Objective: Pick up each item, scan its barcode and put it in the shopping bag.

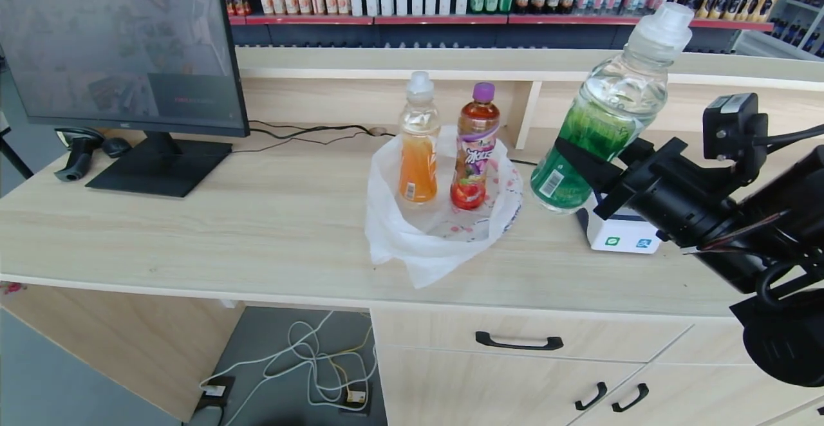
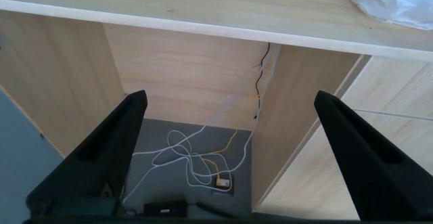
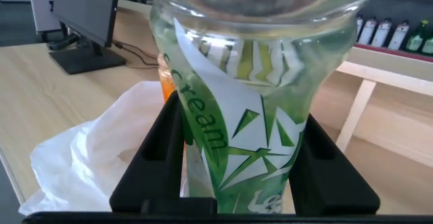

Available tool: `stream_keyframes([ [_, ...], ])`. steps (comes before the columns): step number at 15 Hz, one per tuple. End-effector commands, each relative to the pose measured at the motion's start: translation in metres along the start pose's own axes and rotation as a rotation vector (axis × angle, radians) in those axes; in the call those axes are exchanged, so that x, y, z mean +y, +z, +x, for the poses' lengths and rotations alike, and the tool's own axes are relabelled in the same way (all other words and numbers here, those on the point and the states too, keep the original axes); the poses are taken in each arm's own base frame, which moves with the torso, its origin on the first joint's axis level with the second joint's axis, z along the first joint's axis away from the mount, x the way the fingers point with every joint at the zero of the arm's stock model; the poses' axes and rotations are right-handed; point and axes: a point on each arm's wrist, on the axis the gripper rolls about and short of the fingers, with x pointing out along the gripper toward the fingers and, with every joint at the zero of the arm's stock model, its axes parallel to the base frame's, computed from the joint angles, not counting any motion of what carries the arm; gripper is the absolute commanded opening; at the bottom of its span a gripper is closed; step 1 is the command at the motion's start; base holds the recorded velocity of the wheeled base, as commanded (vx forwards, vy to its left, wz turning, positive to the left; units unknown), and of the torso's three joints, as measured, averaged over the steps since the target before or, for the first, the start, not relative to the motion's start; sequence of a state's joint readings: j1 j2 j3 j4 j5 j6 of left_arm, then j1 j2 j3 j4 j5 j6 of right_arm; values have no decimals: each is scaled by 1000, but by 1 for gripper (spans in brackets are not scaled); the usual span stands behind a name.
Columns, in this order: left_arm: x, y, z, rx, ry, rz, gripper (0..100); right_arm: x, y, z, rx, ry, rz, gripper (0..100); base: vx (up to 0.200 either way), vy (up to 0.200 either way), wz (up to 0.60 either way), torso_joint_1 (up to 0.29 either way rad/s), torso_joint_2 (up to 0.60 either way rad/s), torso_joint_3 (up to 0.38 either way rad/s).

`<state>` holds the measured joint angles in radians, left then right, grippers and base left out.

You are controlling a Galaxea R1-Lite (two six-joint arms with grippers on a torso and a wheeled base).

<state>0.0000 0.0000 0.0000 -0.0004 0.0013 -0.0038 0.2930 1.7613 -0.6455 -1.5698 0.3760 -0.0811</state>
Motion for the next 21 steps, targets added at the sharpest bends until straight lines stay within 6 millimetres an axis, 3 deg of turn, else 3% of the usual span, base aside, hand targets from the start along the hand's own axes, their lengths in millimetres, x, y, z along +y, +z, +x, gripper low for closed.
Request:
stream_keyframes([
  [1,0,0,0,-1,0,-1,100,0,-3,2,2,1,3,0,0,200,0,7,7,2],
  [3,0,0,0,-1,0,1,100,6,-6,5,7,23,16,0,0,200,0,5,10,0],
  [7,0,0,0,-1,0,1,100,23,-15,16,14,78,49,0,0,0,0,0,0,0],
  [18,0,0,0,-3,-1,8,100,19,-56,51,22,84,56,0,0,0,0,0,0,0],
  [21,0,0,0,-4,-1,10,100,20,-70,52,52,86,67,0,0,0,0,0,0,0],
])
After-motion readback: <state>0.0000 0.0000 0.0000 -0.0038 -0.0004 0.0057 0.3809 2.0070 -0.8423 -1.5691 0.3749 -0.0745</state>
